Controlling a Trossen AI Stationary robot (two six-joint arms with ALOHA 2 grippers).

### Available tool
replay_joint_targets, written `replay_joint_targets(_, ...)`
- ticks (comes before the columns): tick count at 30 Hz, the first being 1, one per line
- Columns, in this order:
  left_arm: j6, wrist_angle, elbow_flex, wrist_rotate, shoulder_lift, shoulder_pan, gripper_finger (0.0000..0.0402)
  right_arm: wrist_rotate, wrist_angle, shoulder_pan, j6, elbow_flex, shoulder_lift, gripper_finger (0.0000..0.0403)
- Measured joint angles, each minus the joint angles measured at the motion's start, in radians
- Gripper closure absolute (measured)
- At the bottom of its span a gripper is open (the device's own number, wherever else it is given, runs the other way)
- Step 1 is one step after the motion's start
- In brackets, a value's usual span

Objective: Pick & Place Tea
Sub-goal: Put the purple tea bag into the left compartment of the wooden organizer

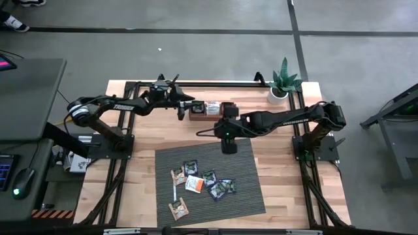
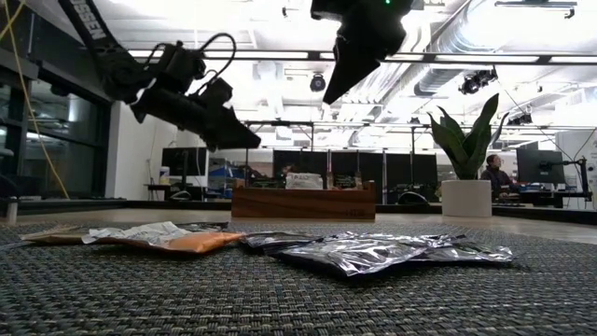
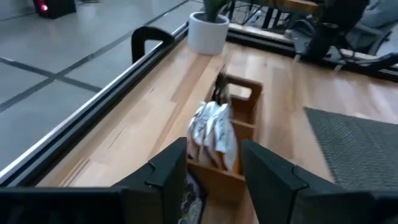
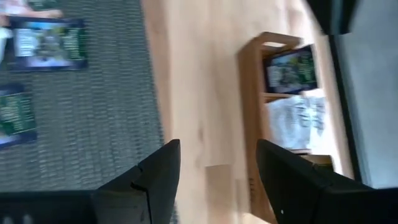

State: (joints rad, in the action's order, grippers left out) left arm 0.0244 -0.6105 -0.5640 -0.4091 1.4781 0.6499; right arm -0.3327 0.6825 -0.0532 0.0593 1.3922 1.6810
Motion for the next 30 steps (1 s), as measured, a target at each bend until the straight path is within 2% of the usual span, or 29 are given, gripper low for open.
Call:
replay_joint_targets(6, 0.031, 0.136, 0.000, 0.001, -0.083, -0.098, 0.0251, 0.081, -0.002, -0.007, -0.018, 0.000, 0.036, 0.0199)
replay_joint_targets(9, 0.046, 0.199, 0.002, 0.034, -0.104, -0.174, 0.0251, 0.106, 0.009, -0.019, -0.018, 0.000, 0.082, 0.0198)
replay_joint_targets(12, 0.047, 0.210, 0.035, 0.089, -0.116, -0.255, 0.0251, 0.131, 0.036, -0.037, -0.020, -0.001, 0.120, 0.0199)
replay_joint_targets(16, -0.008, 0.143, 0.101, 0.161, -0.116, -0.359, 0.0251, 0.159, 0.059, -0.071, -0.056, -0.008, 0.136, 0.0199)
replay_joint_targets(19, -0.067, 0.045, 0.158, 0.211, -0.117, -0.451, 0.0251, 0.158, 0.039, -0.104, -0.090, -0.071, 0.109, 0.0199)
replay_joint_targets(23, -0.125, -0.044, 0.209, 0.334, -0.117, -0.579, 0.0250, 0.160, -0.027, -0.141, -0.184, -0.221, 0.053, 0.0199)
replay_joint_targets(30, -0.186, -0.108, 0.197, 0.530, -0.107, -0.782, 0.0250, 0.142, -0.206, -0.219, -0.347, -0.410, -0.064, 0.0199)
